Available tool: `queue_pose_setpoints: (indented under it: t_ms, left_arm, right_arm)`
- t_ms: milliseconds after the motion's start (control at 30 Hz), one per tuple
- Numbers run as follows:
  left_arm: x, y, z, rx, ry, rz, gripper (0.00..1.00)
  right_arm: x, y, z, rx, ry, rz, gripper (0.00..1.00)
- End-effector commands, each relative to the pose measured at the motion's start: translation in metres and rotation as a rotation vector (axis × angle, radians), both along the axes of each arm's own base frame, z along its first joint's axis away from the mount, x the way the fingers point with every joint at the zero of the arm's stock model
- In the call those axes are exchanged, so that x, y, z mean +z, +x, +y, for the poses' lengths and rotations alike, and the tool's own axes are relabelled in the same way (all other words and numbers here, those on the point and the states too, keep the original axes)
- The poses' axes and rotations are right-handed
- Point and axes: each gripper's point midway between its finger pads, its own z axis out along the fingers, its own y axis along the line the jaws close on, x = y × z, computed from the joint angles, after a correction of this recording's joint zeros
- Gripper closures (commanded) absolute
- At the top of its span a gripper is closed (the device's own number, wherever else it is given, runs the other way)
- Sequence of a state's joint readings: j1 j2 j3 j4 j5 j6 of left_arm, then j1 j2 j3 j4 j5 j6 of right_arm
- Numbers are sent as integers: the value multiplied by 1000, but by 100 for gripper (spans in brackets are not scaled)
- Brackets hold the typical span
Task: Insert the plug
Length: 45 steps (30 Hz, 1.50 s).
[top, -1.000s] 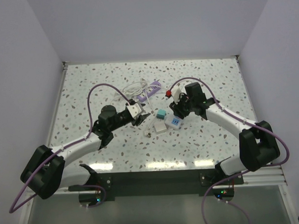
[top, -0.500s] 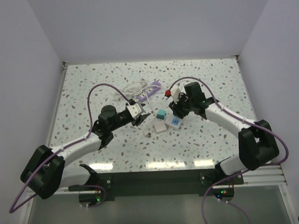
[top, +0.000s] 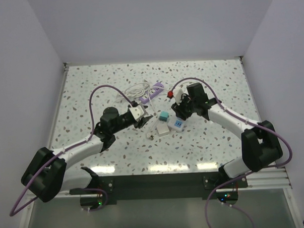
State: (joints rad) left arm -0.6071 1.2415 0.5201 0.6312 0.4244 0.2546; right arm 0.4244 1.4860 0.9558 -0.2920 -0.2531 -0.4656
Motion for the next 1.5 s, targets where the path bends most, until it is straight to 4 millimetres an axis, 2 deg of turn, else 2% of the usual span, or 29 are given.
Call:
queue_pose_setpoints:
  t_ms: [0,500,1033,1267,1467]
  left_arm:
    - [22,6,-6,-14,-21,-58,45]
    - [21,5,-5,-13,-18,-55,45]
    - [25,4,-4,-13,-25,-71,45]
    - [24,2,-4,-17,-25,-71,45]
    - [27,1,-3,-17,-29,-77,45]
  right_arm:
    - [-4,-1,-6,-8,-31,18,100]
    - [-22,3,-3,33,1,71,100]
    - [-8,-7,1,40,111,26,100]
    - [-16,-10,0,32,132,34,100]
    - [-15,-9,2,45,168,32,100]
